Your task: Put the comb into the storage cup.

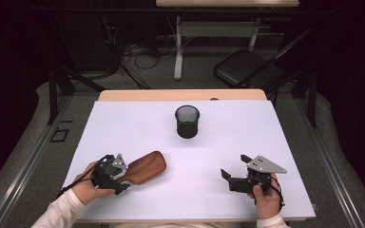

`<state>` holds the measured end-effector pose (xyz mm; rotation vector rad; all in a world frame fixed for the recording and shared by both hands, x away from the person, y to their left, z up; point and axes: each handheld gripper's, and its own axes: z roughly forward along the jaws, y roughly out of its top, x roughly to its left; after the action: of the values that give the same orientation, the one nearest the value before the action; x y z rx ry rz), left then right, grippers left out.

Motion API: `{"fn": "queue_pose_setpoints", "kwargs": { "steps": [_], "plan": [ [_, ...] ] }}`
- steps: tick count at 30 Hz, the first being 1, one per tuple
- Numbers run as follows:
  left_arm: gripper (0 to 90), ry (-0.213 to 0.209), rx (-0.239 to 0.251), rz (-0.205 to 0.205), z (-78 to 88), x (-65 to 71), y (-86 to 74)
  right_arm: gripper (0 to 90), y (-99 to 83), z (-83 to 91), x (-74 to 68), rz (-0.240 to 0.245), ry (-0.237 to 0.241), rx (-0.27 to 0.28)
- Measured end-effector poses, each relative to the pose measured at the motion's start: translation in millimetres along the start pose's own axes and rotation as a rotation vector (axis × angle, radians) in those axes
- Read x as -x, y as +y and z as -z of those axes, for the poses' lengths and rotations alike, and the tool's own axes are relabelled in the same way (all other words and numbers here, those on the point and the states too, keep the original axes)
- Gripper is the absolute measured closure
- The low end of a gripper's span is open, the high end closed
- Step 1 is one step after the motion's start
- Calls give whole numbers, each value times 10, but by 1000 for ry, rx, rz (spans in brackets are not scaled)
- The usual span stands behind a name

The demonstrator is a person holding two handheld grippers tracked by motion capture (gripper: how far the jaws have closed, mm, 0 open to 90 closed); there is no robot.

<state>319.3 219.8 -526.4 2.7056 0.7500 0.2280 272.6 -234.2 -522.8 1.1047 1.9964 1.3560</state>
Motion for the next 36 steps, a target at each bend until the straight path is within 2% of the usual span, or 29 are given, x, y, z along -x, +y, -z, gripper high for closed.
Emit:
{"fn": "queue_pose_setpoints", "kwargs": {
  "steps": [2,6,11,15,22,36],
  "plan": [
    [347,4,-3,-8,-5,3,4,84,0,0,0,-1,1,0],
    [426,-7,-3,-17,-14,12,7,88,-1,-1,0,-1,1,-1],
    [439,6,-12,-28,-15,21,17,88,-1,-1,-1,0,2,-2],
    [493,-2,-11,-35,-15,26,21,88,-2,-2,0,0,3,-4],
    [549,-21,-19,-31,-20,20,26,89,-4,-4,0,0,4,-6],
    [598,-16,-31,-19,-45,5,47,93,-6,-8,-1,3,8,-5]
  ]
}}
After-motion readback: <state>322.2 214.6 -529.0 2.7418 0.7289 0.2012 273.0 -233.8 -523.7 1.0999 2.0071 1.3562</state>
